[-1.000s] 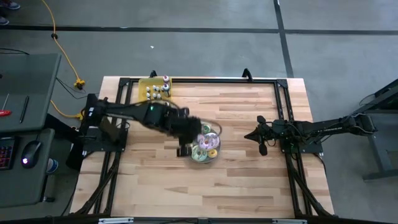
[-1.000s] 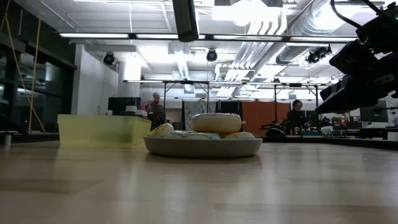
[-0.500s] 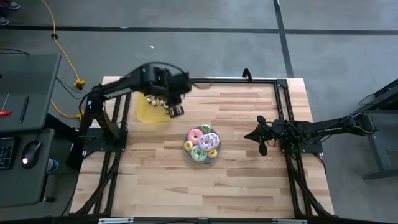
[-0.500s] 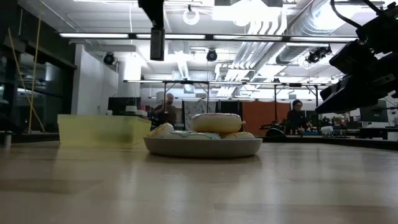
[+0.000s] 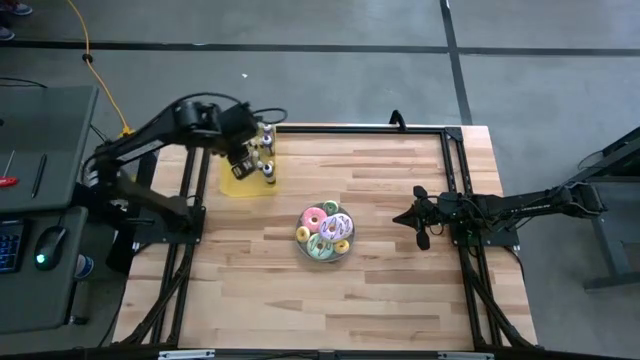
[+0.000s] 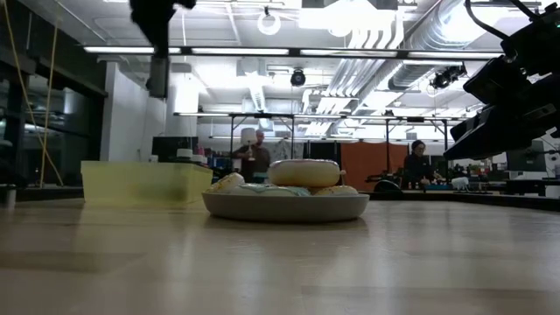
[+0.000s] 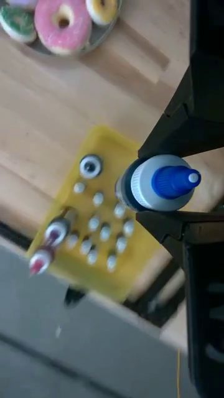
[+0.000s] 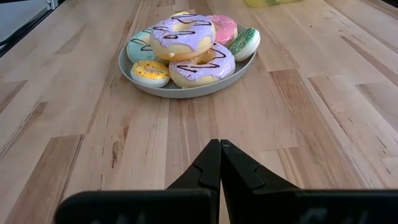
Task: Pick & Place food coloring
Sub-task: Put the blue food coloring bottle into the yellow bin
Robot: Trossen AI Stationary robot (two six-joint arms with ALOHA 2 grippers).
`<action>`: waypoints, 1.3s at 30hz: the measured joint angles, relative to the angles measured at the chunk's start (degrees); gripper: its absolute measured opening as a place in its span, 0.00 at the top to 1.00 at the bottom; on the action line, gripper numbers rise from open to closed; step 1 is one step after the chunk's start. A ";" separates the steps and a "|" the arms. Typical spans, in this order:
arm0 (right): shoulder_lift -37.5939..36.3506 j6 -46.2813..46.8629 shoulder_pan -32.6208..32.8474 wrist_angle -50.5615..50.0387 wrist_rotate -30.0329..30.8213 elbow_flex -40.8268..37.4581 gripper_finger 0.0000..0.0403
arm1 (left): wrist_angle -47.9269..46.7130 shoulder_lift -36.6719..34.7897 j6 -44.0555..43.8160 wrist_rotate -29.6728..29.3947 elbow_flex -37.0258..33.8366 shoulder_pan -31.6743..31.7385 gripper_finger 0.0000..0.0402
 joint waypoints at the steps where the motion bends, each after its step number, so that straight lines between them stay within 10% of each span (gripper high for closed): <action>1: 0.02 0.00 0.00 -0.02 0.00 0.00 1.00 | 2.19 -2.10 -0.44 1.47 -3.57 0.62 0.76; 15: 0.00 0.00 0.00 -0.01 -0.02 0.02 1.00 | 23.14 -12.47 -5.74 10.63 -35.61 11.51 0.76; 39: 0.02 0.00 -0.01 -0.01 -0.02 0.02 1.00 | 43.04 -5.76 -0.84 9.63 -46.17 15.23 0.76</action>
